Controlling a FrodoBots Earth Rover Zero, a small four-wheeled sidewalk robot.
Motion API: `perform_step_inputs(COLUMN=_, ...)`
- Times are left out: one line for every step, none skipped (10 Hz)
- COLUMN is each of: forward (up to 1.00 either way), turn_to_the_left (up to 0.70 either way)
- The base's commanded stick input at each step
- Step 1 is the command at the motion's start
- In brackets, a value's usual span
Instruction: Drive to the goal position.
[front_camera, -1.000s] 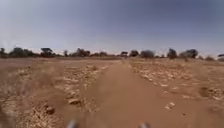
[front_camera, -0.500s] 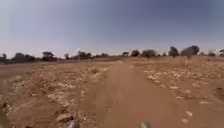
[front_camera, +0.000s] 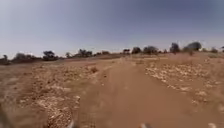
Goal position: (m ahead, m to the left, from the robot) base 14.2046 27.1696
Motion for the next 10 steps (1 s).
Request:
perform_step_inputs(forward=0.7, turn_to_the_left=-0.03)
perform_step_inputs(forward=0.7, turn_to_the_left=-0.13)
perform_step_inputs(forward=0.7, turn_to_the_left=-0.24)
perform_step_inputs(forward=0.7, turn_to_the_left=-0.35)
perform_step_inputs(forward=0.7, turn_to_the_left=-0.35)
perform_step_inputs(forward=0.7, turn_to_the_left=-0.22)
perform_step_inputs(forward=0.7, turn_to_the_left=-0.09)
perform_step_inputs(forward=0.7, turn_to_the_left=0.0)
perform_step_inputs(forward=0.7, turn_to_the_left=0.0)
perform_step_inputs(forward=0.7, turn_to_the_left=0.0)
